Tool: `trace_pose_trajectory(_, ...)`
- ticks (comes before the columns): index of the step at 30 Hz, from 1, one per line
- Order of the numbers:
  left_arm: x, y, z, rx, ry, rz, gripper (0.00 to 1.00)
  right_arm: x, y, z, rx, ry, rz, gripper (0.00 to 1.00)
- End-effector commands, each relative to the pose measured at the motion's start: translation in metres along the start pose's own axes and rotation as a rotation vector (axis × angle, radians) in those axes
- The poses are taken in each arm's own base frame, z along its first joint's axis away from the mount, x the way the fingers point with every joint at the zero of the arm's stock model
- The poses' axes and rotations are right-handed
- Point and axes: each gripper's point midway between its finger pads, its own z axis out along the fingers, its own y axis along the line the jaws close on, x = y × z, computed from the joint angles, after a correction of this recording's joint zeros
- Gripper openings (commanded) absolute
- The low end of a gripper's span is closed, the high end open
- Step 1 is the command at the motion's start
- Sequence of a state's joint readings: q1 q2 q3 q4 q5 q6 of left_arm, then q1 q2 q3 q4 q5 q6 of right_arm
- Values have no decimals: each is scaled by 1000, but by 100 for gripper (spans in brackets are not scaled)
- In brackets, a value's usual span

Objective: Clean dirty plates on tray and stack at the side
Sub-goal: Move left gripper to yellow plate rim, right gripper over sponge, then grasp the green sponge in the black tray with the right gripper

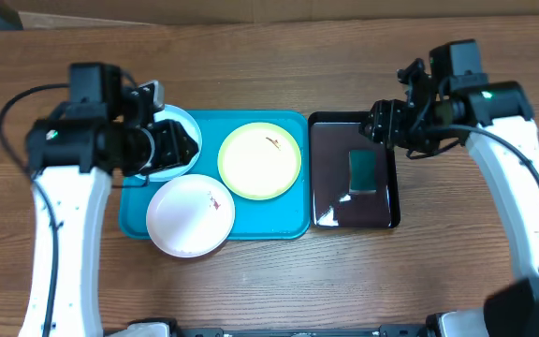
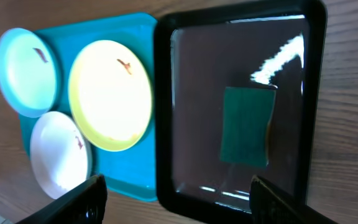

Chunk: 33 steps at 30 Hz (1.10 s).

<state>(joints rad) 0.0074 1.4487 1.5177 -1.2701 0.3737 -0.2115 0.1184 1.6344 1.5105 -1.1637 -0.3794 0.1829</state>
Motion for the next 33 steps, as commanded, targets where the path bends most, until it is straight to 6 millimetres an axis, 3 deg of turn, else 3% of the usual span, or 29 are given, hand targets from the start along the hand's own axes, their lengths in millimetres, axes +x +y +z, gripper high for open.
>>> trace_pose_trajectory(1, 7, 14, 38, -86, 83, -36, 43, -11, -12, 6, 65, -15, 1, 73)
trace_pose_trajectory(3, 8, 21, 65, -138, 121, -49, 42, -12, -24, 19, 112, 12, 14, 69)
trace_pose_trajectory(9, 12, 37, 115, -261, 196, -106, 36, -13, -40, 48, 191, 47, 5, 68)
trace_pose_trajectory(16, 20, 46, 168, -290, 293, -97, 29, -15, -38, 68, 257, 27, -59, 67)
trace_pose_trajectory(28, 28, 63, 211, -311, 359, -114, 26, -17, -42, 78, 279, -2, -79, 67)
trace_pose_trajectory(33, 29, 65, 216, -314, 365, -116, 22, -13, -48, 89, 277, -7, -80, 67)
